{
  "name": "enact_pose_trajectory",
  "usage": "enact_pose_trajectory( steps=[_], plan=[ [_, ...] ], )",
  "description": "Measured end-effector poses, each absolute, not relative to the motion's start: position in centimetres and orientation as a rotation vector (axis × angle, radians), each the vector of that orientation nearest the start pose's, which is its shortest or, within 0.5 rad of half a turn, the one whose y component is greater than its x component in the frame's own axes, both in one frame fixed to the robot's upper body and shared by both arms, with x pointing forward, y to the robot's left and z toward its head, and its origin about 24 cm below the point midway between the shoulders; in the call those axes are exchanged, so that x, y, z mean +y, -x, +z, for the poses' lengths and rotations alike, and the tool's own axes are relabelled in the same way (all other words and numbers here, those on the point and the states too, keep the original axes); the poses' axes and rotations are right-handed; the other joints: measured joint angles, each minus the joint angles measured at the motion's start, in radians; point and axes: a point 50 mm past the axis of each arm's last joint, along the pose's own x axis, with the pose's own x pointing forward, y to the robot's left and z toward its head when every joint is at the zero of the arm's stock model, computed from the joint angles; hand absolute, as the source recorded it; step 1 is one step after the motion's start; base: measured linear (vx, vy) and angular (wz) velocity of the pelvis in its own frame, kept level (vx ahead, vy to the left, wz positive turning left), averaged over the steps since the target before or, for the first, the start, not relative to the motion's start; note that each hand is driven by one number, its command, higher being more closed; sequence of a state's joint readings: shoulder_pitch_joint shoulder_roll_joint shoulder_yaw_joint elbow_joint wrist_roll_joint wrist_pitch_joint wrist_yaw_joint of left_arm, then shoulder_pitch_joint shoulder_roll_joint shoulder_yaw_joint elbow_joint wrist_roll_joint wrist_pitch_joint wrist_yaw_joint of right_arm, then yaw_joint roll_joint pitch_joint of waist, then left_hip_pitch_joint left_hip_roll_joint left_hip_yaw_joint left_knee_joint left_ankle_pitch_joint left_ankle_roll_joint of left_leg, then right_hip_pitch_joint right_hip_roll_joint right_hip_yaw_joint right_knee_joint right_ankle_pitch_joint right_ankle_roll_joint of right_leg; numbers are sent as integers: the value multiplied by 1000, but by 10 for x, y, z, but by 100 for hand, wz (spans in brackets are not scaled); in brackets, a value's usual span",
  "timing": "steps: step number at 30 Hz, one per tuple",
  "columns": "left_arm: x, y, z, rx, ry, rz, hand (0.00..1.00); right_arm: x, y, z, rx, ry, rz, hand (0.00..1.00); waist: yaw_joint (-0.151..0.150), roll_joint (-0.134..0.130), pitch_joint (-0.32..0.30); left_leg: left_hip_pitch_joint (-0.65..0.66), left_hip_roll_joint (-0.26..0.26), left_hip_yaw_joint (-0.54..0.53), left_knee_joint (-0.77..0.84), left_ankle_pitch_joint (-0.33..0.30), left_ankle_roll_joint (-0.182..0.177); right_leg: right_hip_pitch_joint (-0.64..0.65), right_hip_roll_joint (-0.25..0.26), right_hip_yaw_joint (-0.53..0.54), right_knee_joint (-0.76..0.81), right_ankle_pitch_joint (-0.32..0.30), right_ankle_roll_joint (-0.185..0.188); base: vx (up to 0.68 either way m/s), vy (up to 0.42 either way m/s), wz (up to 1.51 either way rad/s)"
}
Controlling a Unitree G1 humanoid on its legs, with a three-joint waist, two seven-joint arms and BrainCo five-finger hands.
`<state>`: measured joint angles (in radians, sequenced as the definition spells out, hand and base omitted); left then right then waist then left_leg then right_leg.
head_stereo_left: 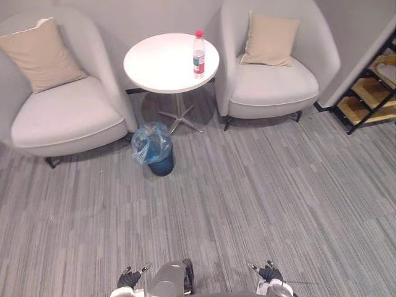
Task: Gather rubbish on tea table into small bin, then transfer packed bag to large trash can.
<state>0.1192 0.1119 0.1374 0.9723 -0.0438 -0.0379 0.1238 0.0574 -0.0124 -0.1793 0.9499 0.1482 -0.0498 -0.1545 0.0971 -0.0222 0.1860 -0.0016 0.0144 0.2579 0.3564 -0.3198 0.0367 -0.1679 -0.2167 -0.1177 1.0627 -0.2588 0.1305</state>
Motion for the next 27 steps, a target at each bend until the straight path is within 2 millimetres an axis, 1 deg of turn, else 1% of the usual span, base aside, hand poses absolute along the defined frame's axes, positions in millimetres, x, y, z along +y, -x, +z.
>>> enact_pose_trajectory(
  steps=[1,2,3,4,5,6,7,8,9,10,11,12,13,14,15,16,17,18,19,21,22,23,24,25,26,27],
  plan=[
    [219,-99,-152,1028,-57,342,0,-191,-126,-148,945,-128,-409,0,-1,4,4,53,11,-5,-32,-1,-3,-23,-10,-66,-7,-20,-33,432,-45,10],
    [219,-100,-152,1025,-55,340,0,-192,-129,-147,944,-110,-398,0,-6,8,7,114,31,-8,-70,0,-5,-52,-11,-140,-85,-42,-64,363,-65,17],
    [219,-100,-152,1023,-55,340,0,-191,-130,-147,943,-106,-394,0,-8,7,6,129,39,-10,-80,1,-6,-67,-9,-159,-130,-48,-69,327,-107,21],
    [219,-100,-152,1023,-56,341,0,-192,-131,-147,937,-102,-392,0,-13,5,6,155,48,-18,-98,1,-6,-100,-3,-176,-218,-47,-72,328,-158,20],
    [219,-100,-152,1025,-56,341,0,-193,-132,-146,933,-100,-392,0,-18,5,5,174,54,-25,-112,0,-6,-125,11,-170,-291,-37,-80,491,-282,50],
    [220,-97,-153,1036,-60,343,0,-195,-135,-146,935,-92,-388,0,-39,5,5,197,59,-67,-134,-12,-31,-154,74,-88,-506,43,-78,458,-262,53],
    [221,-97,-153,1038,-64,342,0,-195,-133,-147,942,-92,-389,0,-44,1,4,201,56,-83,-134,-18,-42,-154,86,-63,-556,86,-84,414,-240,62],
    [225,-95,-153,1043,-73,347,0,-194,-127,-150,969,-92,-391,0,-45,-20,3,213,46,-118,-130,-34,-70,-149,98,-22,-621,179,-119,355,-207,30],
    [216,-95,-156,1060,-50,338,0,-203,-130,-148,959,-86,-405,0,-39,16,15,236,82,-154,-111,-51,-98,-151,112,-39,-549,140,-134,348,-218,30],
    [213,-93,-157,1068,-42,337,0,-206,-129,-148,959,-74,-411,0,-40,30,6,216,103,-178,-68,-49,-101,-137,126,-50,-552,97,-139,425,-282,24],
    [210,-93,-158,1068,-33,335,0,-207,-128,-148,958,-79,-418,0,-41,46,5,186,122,-208,15,-48,-102,-121,140,-73,-555,72,-148,397,-294,39],
    [208,-95,-157,1059,-7,352,0,-208,-129,-147,952,-77,-420,0,-43,66,8,98,155,-255,201,-29,-116,-86,162,-102,-571,45,-158,401,-301,42],
    [207,-97,-157,1049,11,362,0,-209,-130,-146,948,-75,-424,0,-46,77,15,34,173,-279,348,14,-124,-53,178,-119,-587,33,-166,393,-270,40],
    [209,-98,-155,1038,22,375,0,-210,-129,-146,948,-71,-429,0,-38,75,22,-37,203,-293,508,38,-127,-10,194,-130,-609,19,-178,320,-179,27],
    [210,-99,-154,1028,28,378,0,-209,-127,-147,954,-69,-429,0,-35,72,27,-85,224,-278,619,37,-127,45,206,-140,-632,7,-187,465,-201,22],
    [213,-100,-153,1015,20,379,0,-204,-125,-149,961,-74,-417,0,-27,56,36,-134,235,-238,687,34,-129,119,206,-149,-667,-11,-194,355,-137,18],
    [214,-100,-152,1011,15,379,0,-203,-124,-149,963,-77,-414,0,-26,48,36,-163,235,-218,692,31,-125,148,205,-152,-690,-17,-193,331,-126,15],
    [215,-101,-151,1004,13,378,0,-201,-123,-150,967,-83,-415,0,-25,43,34,-200,232,-186,669,26,-121,181,203,-152,-720,-16,-190,292,-60,5],
    [215,-103,-151,998,10,377,0,-200,-122,-150,969,-94,-421,0,-16,41,36,-233,216,-149,593,12,-108,213,197,-151,-756,-13,-184,375,-9,-1],
    [215,-105,-150,990,-2,365,0,-199,-122,-151,973,-113,-432,0,-8,33,40,-258,156,-96,362,16,-107,261,171,-150,-813,-8,-171,382,63,1],
    [216,-106,-150,987,-11,358,0,-199,-123,-151,974,-115,-432,0,-8,26,45,-262,114,-67,222,42,-96,290,152,-152,-846,-7,-159,396,127,8],
    [215,-106,-150,990,-20,349,0,-199,-120,-152,988,-115,-439,0,-4,23,47,-263,78,-41,76,108,-102,322,139,-153,-885,-4,-146,408,139,7],
    [215,-106,-150,995,-27,340,0,-200,-118,-153,998,-113,-442,0,6,23,48,-257,60,-27,-7,202,-85,348,135,-147,-911,-3,-126,438,171,-19],
    [217,-103,-151,1008,-37,336,0,-199,-117,-155,1015,-112,-439,0,22,7,48,-227,37,-3,-50,262,-44,374,123,-120,-943,1,-112,469,167,-19],
    [220,-103,-151,1011,-47,339,0,-194,-118,-156,1024,-112,-419,0,21,-5,44,-222,22,4,-47,243,-23,380,111,-102,-965,27,-104,553,231,-15],
    [221,-103,-151,1011,-50,339,0,-192,-121,-155,1021,-113,-410,0,19,-10,46,-232,21,6,-18,221,-3,376,102,-84,-960,41,-85,436,199,8]
  ],
)
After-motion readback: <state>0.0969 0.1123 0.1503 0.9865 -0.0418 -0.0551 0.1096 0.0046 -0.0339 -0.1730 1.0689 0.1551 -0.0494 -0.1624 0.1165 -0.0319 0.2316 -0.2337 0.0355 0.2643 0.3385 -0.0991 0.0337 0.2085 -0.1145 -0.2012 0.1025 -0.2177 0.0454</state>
